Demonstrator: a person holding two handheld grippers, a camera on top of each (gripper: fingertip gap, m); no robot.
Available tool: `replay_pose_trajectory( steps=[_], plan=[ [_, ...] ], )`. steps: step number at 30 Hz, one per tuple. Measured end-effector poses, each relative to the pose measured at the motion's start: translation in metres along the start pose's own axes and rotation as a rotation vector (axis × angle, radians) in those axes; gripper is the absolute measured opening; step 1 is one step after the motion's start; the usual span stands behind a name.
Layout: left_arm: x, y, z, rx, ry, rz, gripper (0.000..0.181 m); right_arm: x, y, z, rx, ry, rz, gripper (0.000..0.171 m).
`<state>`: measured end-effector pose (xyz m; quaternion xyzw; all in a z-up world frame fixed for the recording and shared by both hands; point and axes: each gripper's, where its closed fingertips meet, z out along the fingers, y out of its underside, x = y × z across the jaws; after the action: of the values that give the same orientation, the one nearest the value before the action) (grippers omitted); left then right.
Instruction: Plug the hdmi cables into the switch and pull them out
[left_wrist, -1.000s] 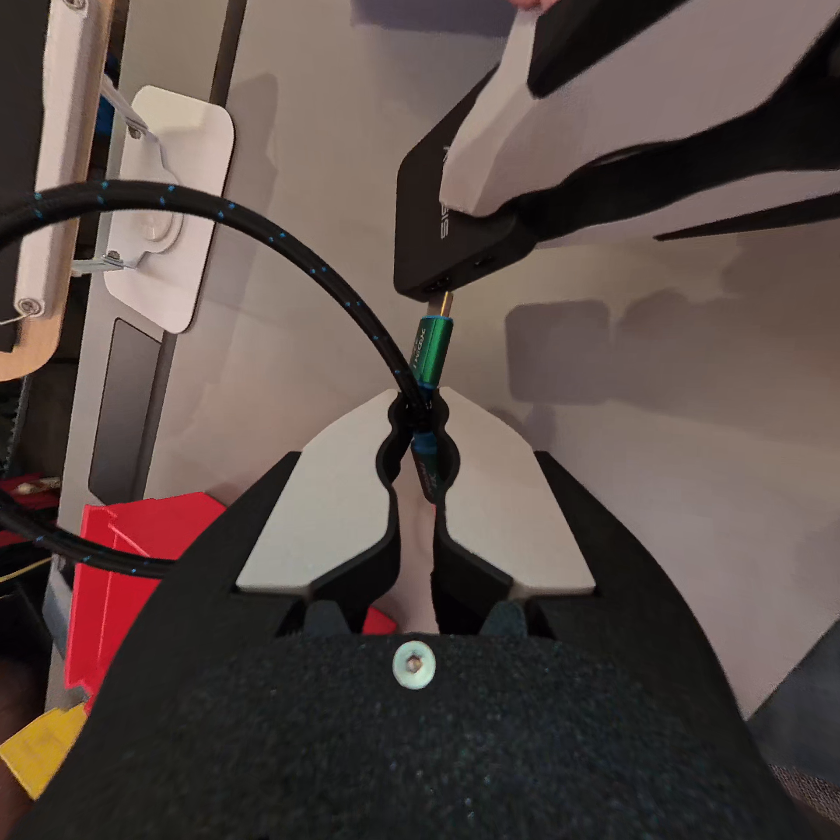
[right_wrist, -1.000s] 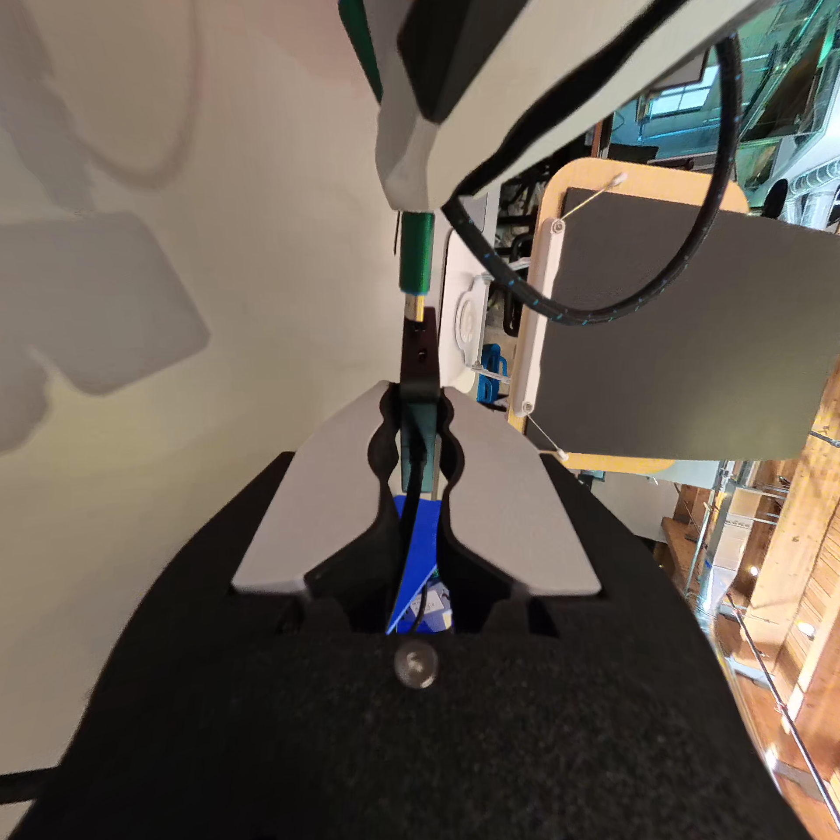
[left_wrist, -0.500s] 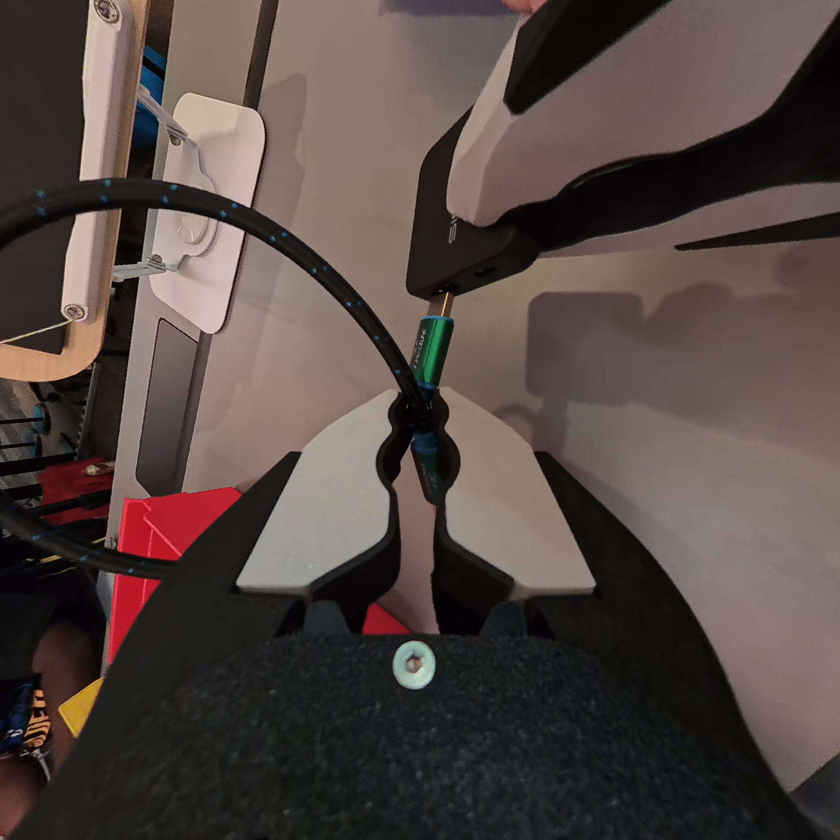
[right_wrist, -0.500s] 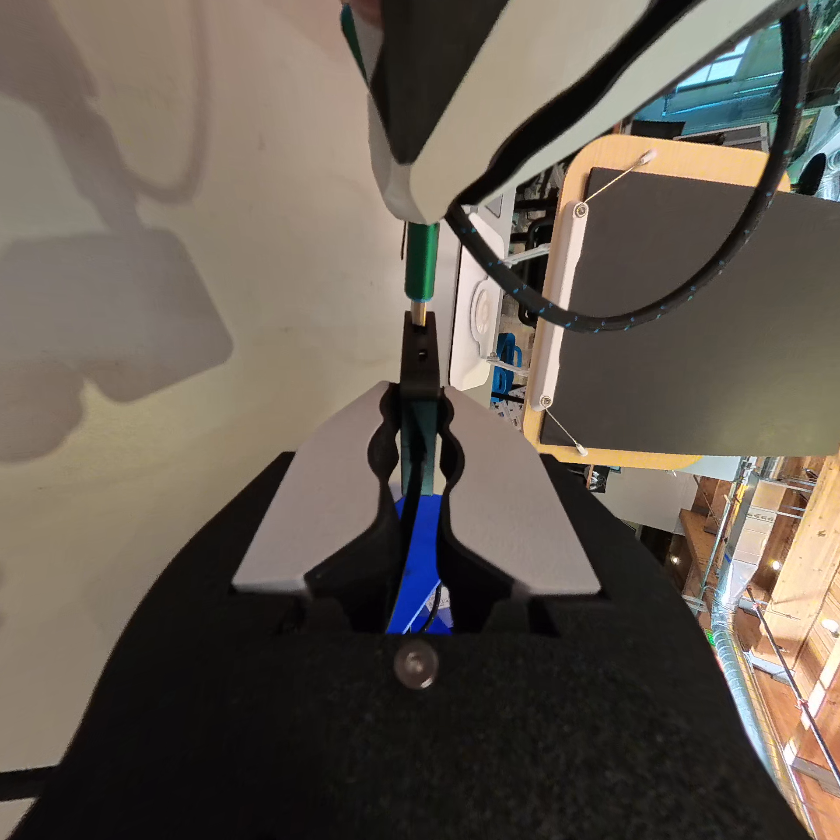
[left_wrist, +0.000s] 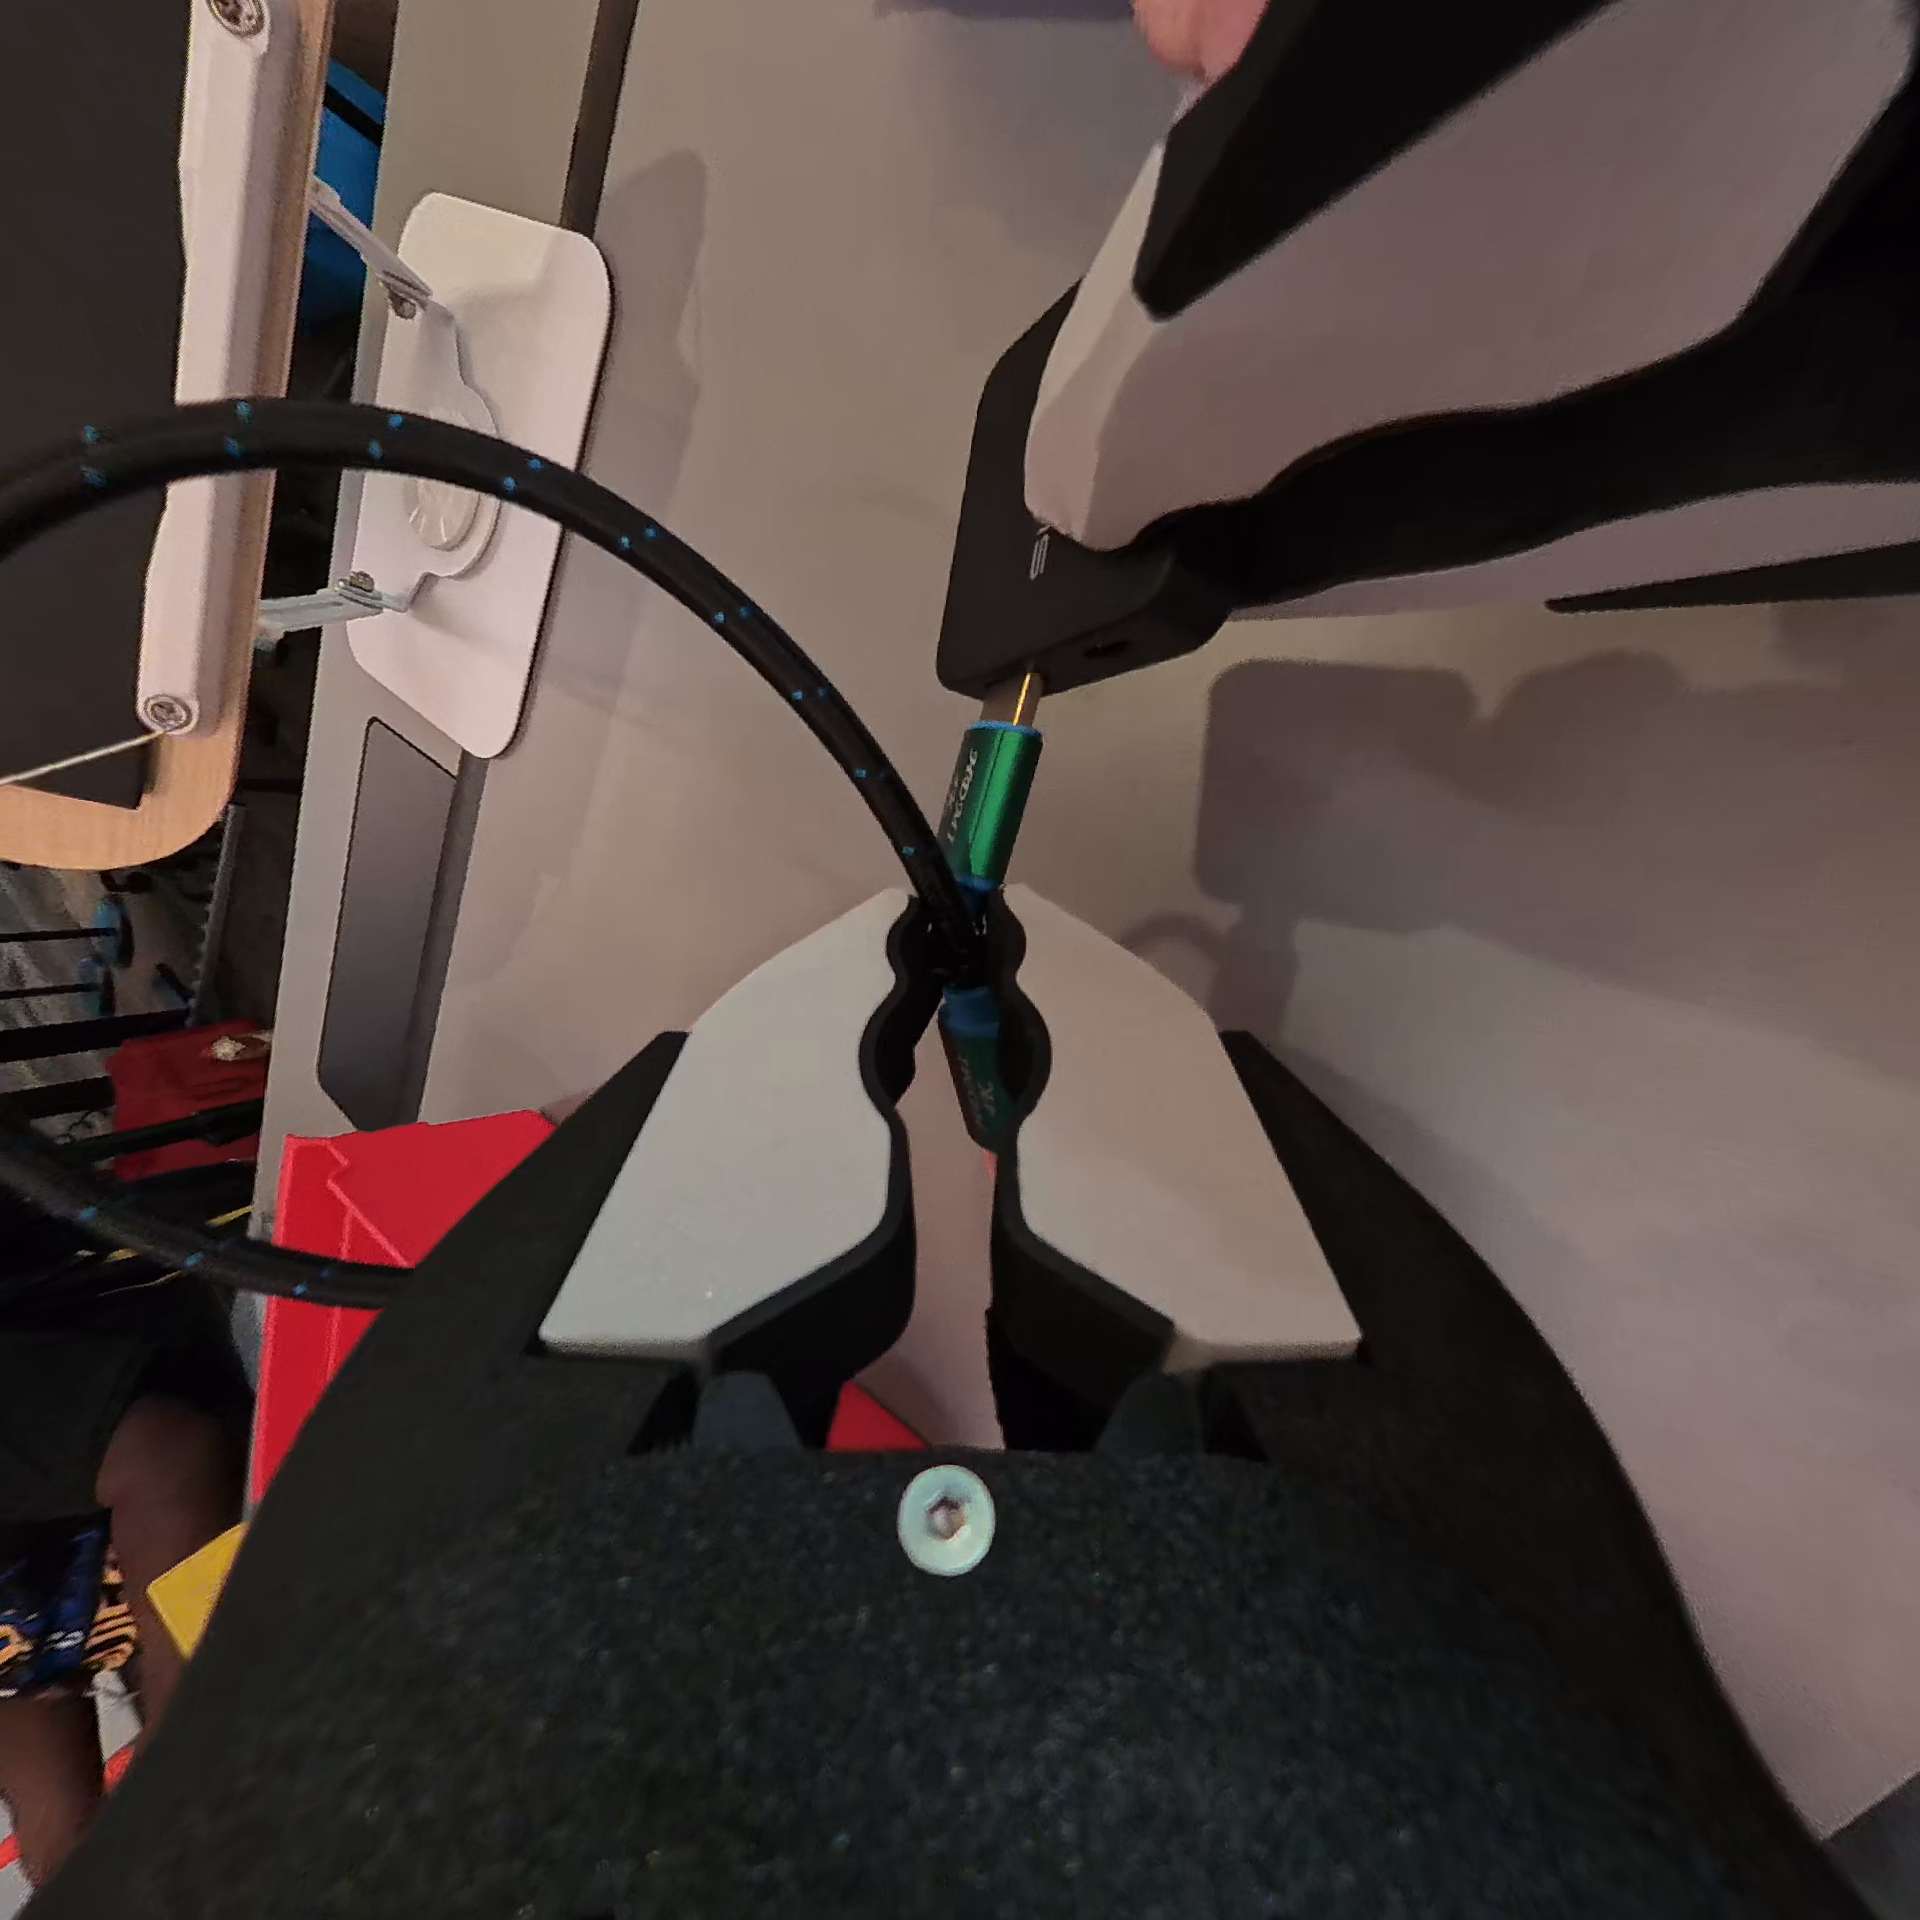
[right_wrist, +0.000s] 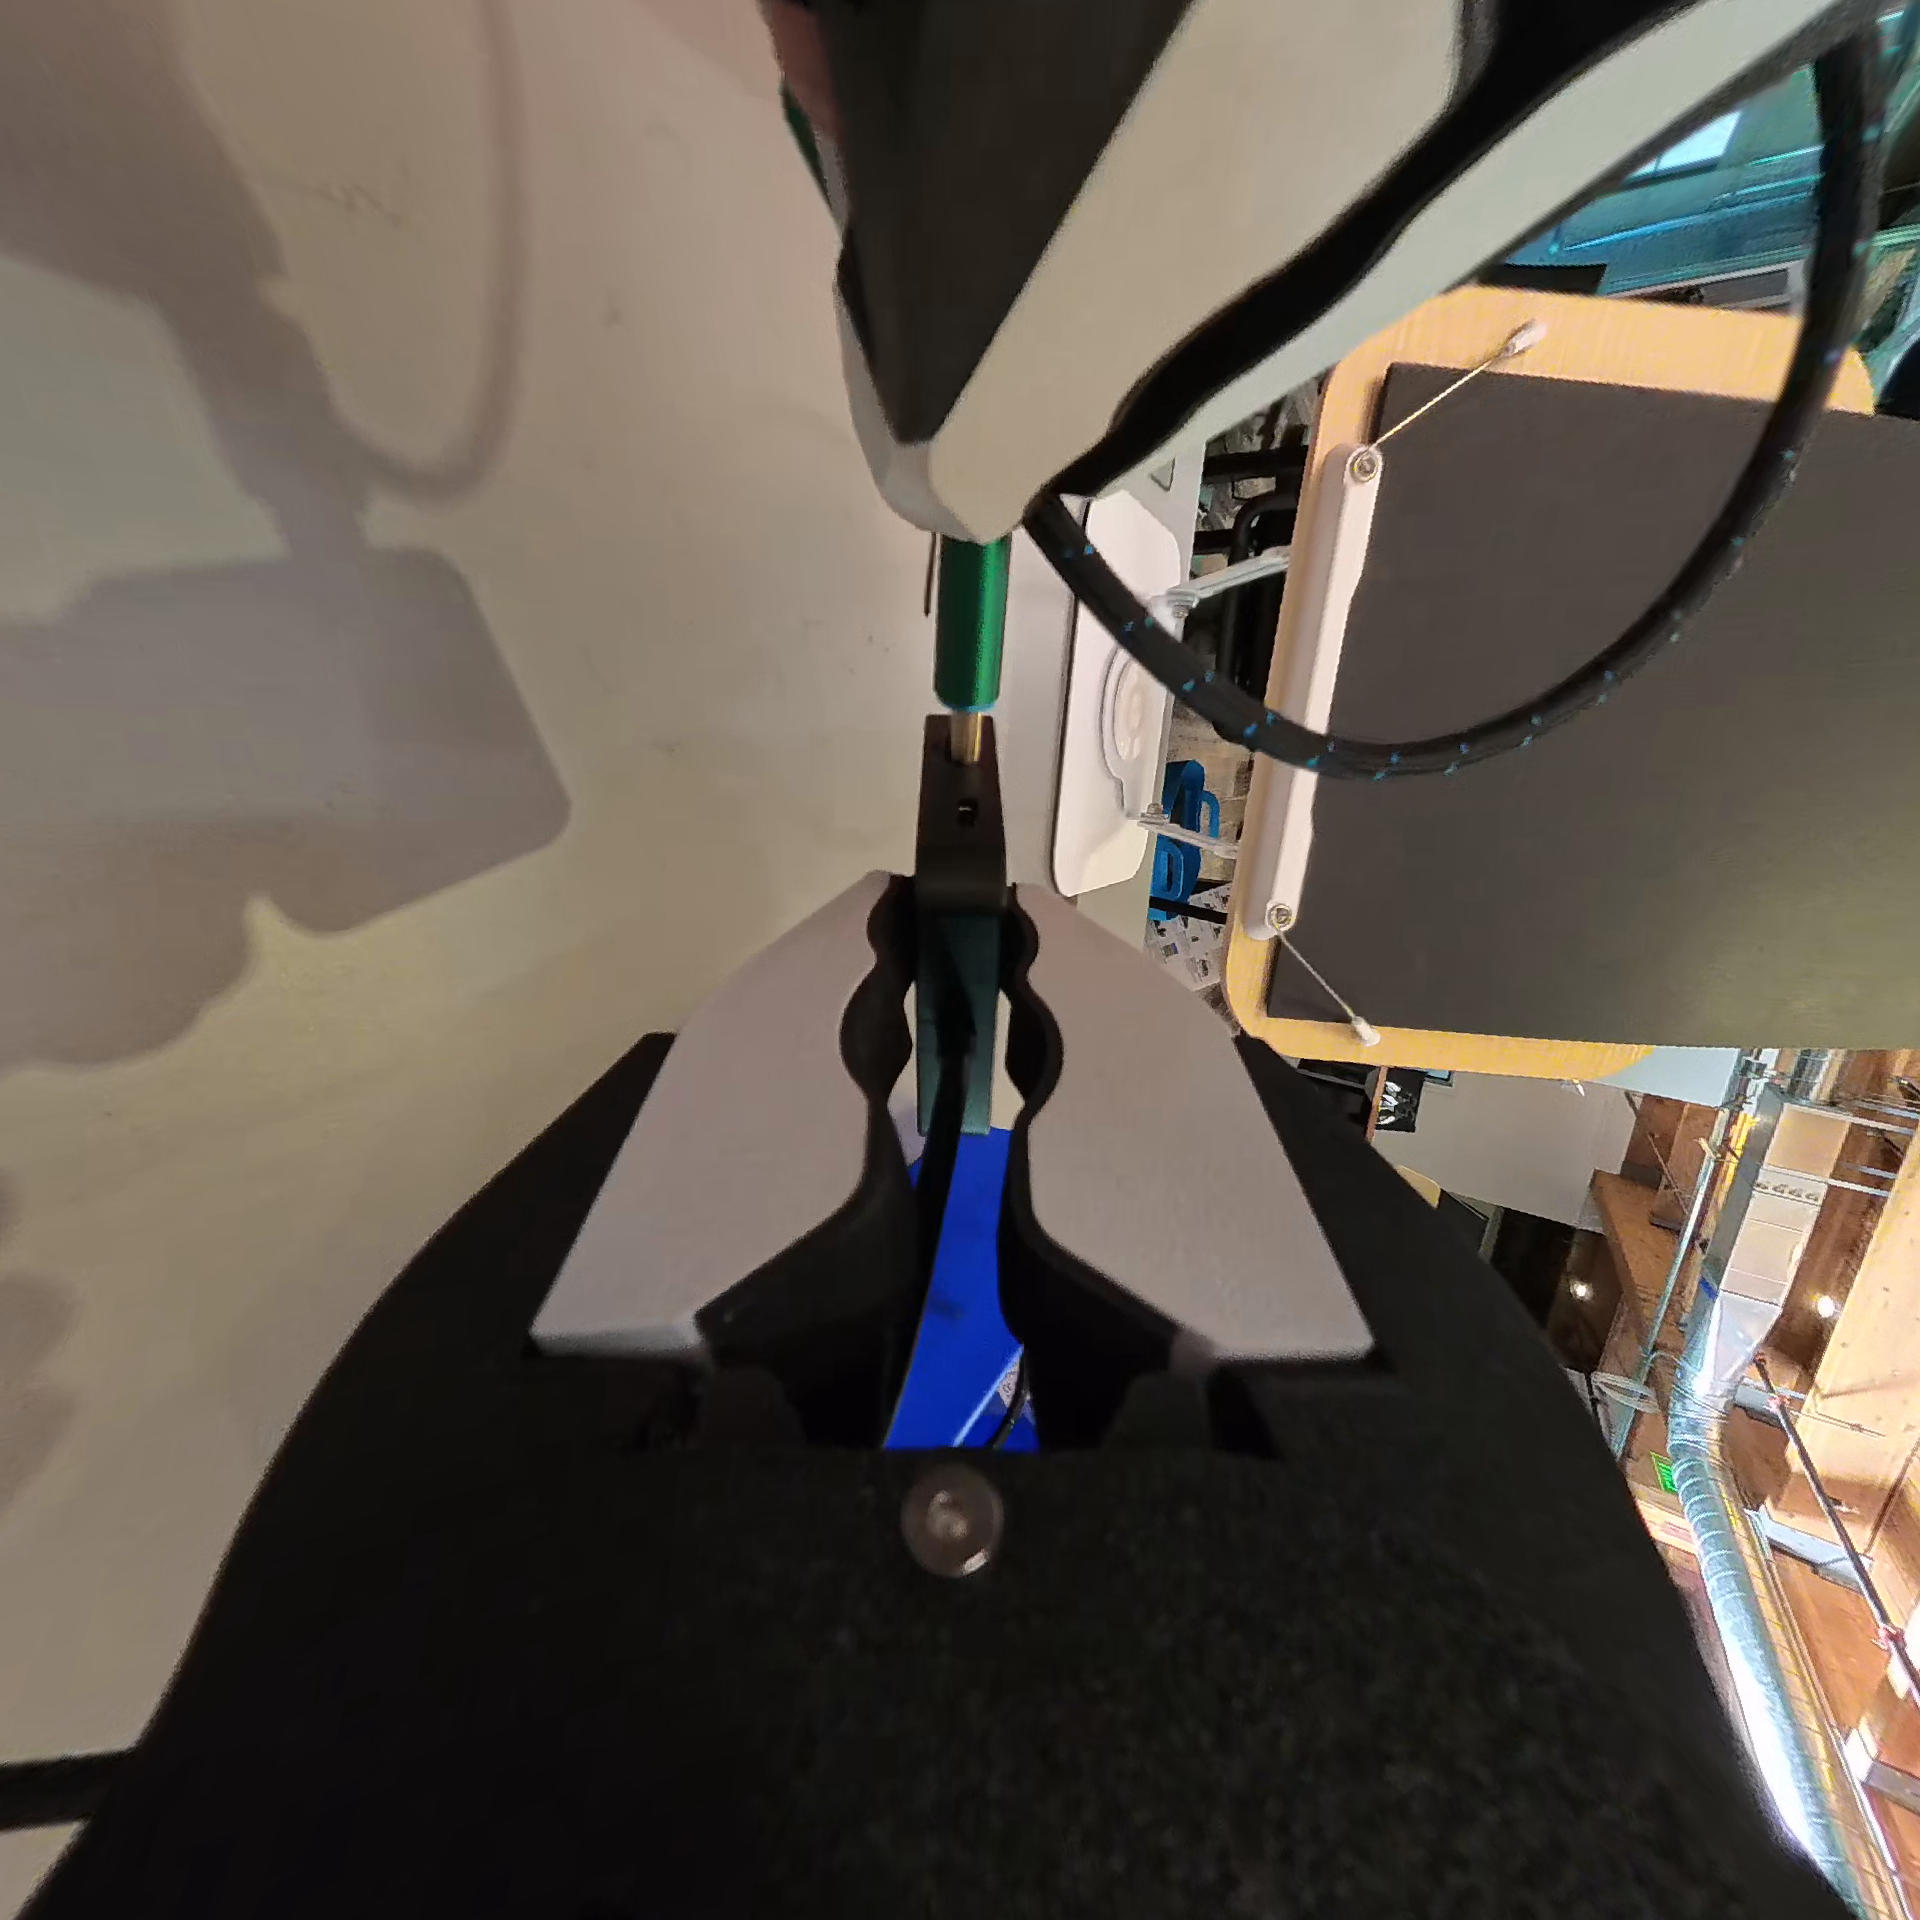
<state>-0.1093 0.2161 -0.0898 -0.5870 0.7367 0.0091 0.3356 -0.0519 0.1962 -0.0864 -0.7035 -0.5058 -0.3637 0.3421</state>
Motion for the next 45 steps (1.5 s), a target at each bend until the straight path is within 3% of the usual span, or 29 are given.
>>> replay_pose_trajectory(
  steps=[11, 23, 33, 45],
  plan=[
    [-0.002, -0.012, -0.003, 0.128, -0.013, -0.018, 0.01, 0.007, 0.0, -0.006, 0.065, -0.001, 0.062, 0.015],
    [0.001, -0.013, -0.013, 0.33, 0.098, -0.036, 0.01, 0.007, -0.01, -0.015, 0.207, -0.034, 0.112, 0.015],
    [0.003, -0.011, -0.016, 0.261, -0.023, -0.044, 0.01, 0.005, -0.002, -0.007, 0.082, 0.016, 0.019, 0.015],
    [0.0, -0.022, -0.028, 0.348, -0.088, -0.048, 0.009, 0.008, 0.001, -0.012, 0.2, -0.008, 0.11, 0.015]
  ],
)
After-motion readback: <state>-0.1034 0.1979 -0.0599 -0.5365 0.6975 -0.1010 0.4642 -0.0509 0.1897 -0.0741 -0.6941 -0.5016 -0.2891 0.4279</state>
